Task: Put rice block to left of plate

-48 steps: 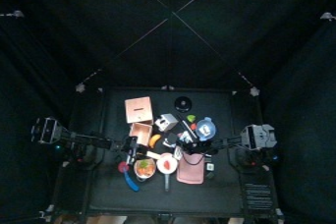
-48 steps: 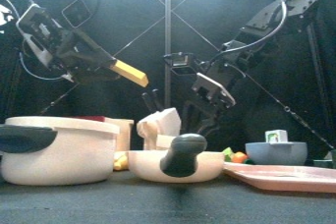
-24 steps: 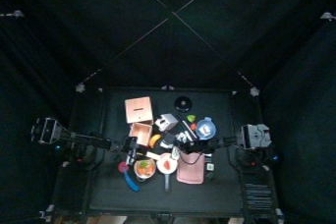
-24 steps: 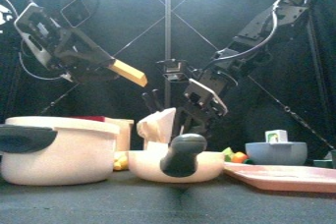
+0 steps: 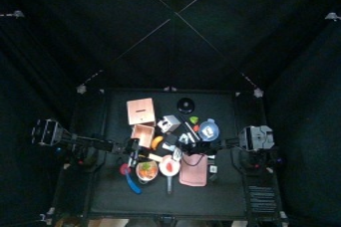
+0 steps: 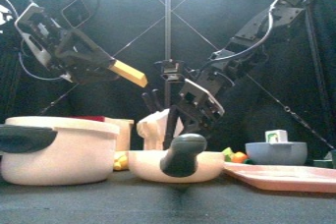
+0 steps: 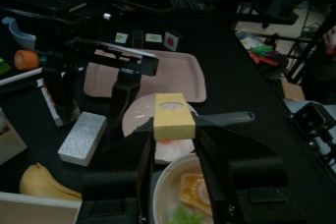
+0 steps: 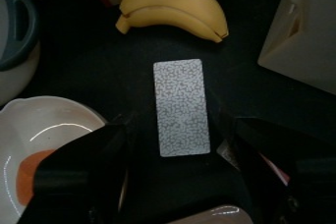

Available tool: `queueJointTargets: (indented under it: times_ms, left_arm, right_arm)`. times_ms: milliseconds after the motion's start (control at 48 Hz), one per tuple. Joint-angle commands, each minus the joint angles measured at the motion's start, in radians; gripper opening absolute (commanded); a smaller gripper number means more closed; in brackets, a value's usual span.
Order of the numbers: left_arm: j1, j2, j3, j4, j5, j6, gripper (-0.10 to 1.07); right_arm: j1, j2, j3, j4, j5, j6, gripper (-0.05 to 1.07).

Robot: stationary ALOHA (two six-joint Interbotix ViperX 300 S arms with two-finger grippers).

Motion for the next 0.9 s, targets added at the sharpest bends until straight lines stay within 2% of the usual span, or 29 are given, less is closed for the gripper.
queueJointTargets:
  times_ms: [0,667,875]
  left_arm:
    - [-0.003,-0.002,-0.009,-0.003,-0.008,0.0,0.52]
    - [-0.002,-0.003,-0.011,-0.003,-0.008,0.0,0.52]
    - [0.0,-0.003,-0.006,-0.025,-0.006,0.002,0.52]
  right_arm:
    - [-0.002,-0.025,-0.012,-0.006,0.006,-0.002,1.01]
    - [0.002,-0.077,-0.006,-0.011,0.025,0.0,1.01]
    - [0.015,-0.146,0.008,-0.044,0.017,-0.025,1.01]
